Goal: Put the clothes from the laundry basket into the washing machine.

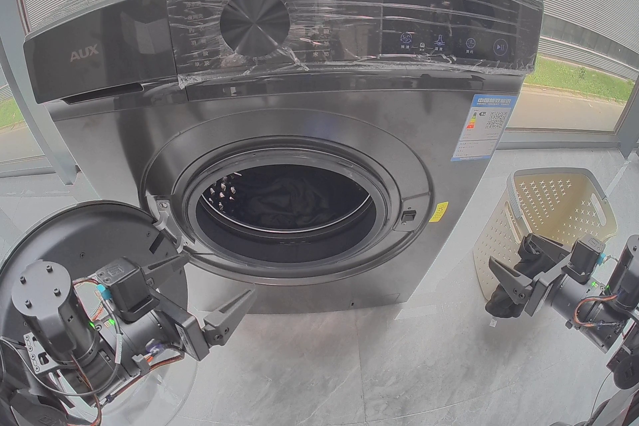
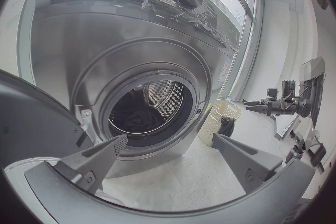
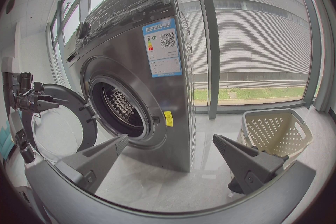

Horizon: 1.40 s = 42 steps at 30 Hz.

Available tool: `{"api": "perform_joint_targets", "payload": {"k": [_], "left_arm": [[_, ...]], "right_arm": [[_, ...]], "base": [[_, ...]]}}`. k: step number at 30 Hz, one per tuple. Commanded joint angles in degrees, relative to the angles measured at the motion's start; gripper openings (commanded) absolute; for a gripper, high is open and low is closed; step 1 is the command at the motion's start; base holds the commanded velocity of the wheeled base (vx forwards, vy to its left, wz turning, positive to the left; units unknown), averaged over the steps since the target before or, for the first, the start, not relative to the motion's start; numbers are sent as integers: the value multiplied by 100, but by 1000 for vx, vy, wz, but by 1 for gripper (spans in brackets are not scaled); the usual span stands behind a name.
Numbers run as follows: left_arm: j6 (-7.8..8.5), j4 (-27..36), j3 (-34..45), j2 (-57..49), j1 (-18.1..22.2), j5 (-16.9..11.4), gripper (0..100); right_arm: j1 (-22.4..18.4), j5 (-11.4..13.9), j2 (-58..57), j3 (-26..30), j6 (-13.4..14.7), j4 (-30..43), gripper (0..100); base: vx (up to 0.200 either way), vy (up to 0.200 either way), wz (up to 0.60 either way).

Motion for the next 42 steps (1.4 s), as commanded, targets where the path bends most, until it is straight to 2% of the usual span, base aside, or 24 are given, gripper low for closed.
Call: {"api": "perform_joint_targets", "payload": {"k": [1,4,5,9,12,13,15,19,23,25,27,28,32,34,35,36,38,39,40,41,42], "left_arm": [[277,-2,185,-385,118,129,100],[312,6,326,-605,118,129,100],[312,6,326,-605,118,129,100],[339,6,607,-710,241,199,100],[312,-46,827,-851,390,243,100],[312,-46,827,-851,390,243,100],[233,59,862,-1150,549,234,100],[286,121,862,-1581,707,173,100],[260,885,862,-2292,733,190,100],[268,1413,853,-2873,733,173,100],[277,1685,853,-3145,733,164,100],[295,2142,853,-3620,733,173,100],[304,3127,853,-4762,733,208,100],[365,3707,818,-5228,768,225,100],[374,3768,809,-5272,777,225,100],[497,4049,800,-5474,1023,234,100],[550,4120,862,-5624,1322,208,100],[559,4199,862,-5826,1471,181,100],[559,4216,862,-5887,1515,173,100],[550,4348,862,-6124,1682,155,100],[550,4348,862,-6124,1682,155,100]], "right_arm": [[-33,-44,-776,101,-23,650,100],[-33,-219,-1268,101,-23,1282,100],[-33,-219,-1268,101,-23,1282,100],[-103,-342,-2200,101,21,2363,100],[-270,-351,-2780,101,3,3040,100],[-270,-351,-2780,101,3,3040,100],[-349,-369,-3465,101,-14,3647,100],[-481,-360,-4362,101,-23,4508,100],[-648,-351,-5118,92,-41,4991,100],[-833,-351,-5417,92,-49,5079,100],[-947,-334,-5548,92,-85,5106,100],[-1131,-316,-5768,101,-111,5150,100],[-1439,-237,-6313,92,-120,5378,100],[-1580,-219,-6629,101,-129,5571,100],[-1606,-219,-6691,101,-129,5615,100],[-1799,-193,-7007,40,-173,5844,100],[-1993,-26,-7368,40,-296,6116,100],[-2116,150,-7623,57,-322,6318,100],[-2142,194,-7684,66,-322,6380,100],[-2256,413,-8018,92,-313,6705,100],[-2256,413,-8018,92,-313,6705,100]], "base": [[-200,0,0],[-200,0,0],[-200,0,0],[-200,0,0],[-200,0,0],[-200,0,0],[-200,0,0],[-200,0,0],[-50,0,0],[0,0,0],[0,0,0],[0,0,0],[0,0,0],[0,0,0],[0,0,0],[0,0,0],[0,0,0],[0,0,0],[0,0,0],[0,0,0],[0,0,0]]}}
